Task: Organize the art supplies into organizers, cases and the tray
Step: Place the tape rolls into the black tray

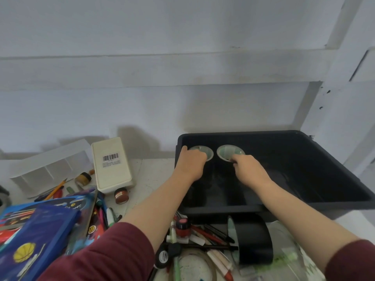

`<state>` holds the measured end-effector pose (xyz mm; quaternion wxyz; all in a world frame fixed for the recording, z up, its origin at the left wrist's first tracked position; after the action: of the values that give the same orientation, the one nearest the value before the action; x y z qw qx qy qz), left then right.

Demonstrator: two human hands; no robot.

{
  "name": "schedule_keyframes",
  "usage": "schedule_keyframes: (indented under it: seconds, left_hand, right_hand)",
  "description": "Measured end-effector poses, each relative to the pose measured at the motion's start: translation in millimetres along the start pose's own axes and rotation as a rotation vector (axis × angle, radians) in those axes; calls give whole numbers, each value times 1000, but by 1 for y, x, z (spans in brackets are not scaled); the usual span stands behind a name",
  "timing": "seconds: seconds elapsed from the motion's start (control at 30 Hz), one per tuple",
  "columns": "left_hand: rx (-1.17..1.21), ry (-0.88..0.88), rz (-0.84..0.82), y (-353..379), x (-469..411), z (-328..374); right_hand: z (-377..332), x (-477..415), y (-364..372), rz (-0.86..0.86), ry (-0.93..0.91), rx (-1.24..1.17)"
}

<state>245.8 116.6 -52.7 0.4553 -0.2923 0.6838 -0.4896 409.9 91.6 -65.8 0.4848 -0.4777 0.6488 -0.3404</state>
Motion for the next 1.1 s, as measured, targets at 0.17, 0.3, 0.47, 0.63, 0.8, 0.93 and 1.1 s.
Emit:
schedule_keyframes:
  seconds: [0.17, 0.3, 0.47, 0.63, 0.8, 0.93, 1.1]
  left_hand:
    - [11, 27, 5, -2, -2, 0]
    - [37, 49, -39, -3, -2, -1]
    - [278, 57, -92, -8, 1, -1]
    - [664, 30, 40, -41, 27, -6]
    - [730, 74, 73, -71, 77, -21]
    - [775, 118, -8, -87, 127, -18]
    - [591, 255, -256, -82, 172, 4]
  right_hand:
    - [1, -4, 6, -102, -48, -72]
    - [-4, -2, 3, -186, -123, -64]
    - [-10, 3, -9, -192, -162, 19]
    - [-28, 26, -48, -82, -249, -192]
    - [-44, 73, -90, -125, -454, -219]
    - [-50, 110, -103, -342, -547, -135]
    - [-51, 132, -100, -411, -616, 91]
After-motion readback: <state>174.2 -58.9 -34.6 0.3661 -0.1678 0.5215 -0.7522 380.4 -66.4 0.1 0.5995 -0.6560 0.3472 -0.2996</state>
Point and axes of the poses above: each hand's wrist, its own x-axis away from the middle knuckle, its own y-axis out of the palm, z = x × y, the point moved 1 cm from there along -x, towards the middle knuckle, and after that the axes turned 12 degrees about z, right-handed, at the moved point
